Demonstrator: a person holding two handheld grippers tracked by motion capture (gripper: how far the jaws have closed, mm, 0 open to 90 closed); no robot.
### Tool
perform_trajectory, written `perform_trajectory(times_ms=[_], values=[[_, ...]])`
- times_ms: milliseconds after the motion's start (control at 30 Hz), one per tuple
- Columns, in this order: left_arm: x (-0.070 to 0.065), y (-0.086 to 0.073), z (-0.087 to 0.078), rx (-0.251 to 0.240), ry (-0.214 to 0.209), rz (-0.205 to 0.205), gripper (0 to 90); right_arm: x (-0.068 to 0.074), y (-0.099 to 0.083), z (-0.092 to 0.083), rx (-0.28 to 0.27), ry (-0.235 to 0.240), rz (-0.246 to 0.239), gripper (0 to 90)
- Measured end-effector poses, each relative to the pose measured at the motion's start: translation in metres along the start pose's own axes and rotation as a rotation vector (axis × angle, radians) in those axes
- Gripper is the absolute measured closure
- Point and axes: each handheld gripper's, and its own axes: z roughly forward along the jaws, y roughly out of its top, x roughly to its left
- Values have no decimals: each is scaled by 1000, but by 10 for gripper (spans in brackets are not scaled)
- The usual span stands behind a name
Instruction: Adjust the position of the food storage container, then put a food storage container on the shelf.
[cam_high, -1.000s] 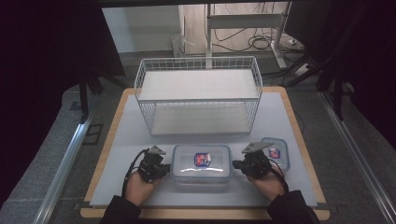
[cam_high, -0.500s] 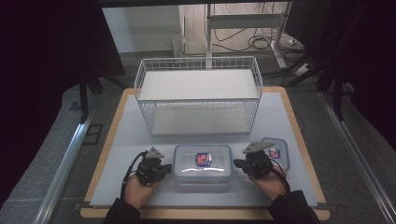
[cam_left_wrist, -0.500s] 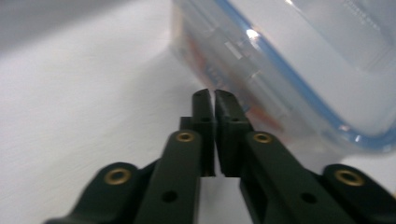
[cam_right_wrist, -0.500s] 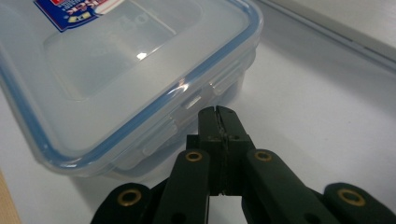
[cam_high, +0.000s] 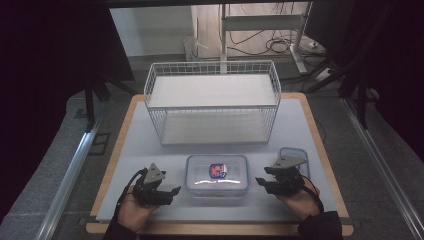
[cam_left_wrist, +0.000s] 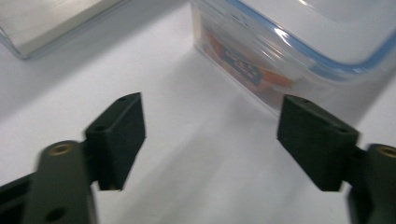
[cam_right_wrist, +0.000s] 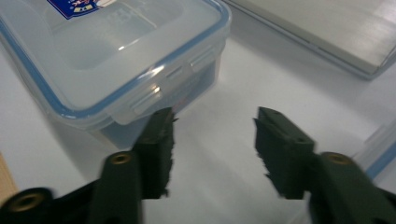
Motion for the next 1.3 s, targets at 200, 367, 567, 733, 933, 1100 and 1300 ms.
perform_trajectory(times_ms=[200,367,567,733,933,1100,1300], values=[[4,-15,-7,-23,0,-43,64,0,-8,-4,-12,9,14,240],[6,-22,-10,-38,8,-49,44,-1,-15,-3,-18,4,20,112],[7,-22,-11,-71,-4,-59,32,-1,-16,-2,-23,19,22,81],[9,-23,-8,-72,-15,-70,12,-1,-15,-1,-26,22,24,69],[7,-20,-7,-39,-20,-71,25,-1,-14,-2,-34,22,29,65],[7,-18,-7,-39,-36,-86,26,-1,-12,-3,-46,27,31,54],[9,-15,-8,-72,-56,-88,28,0,-9,-4,-49,37,21,39]])
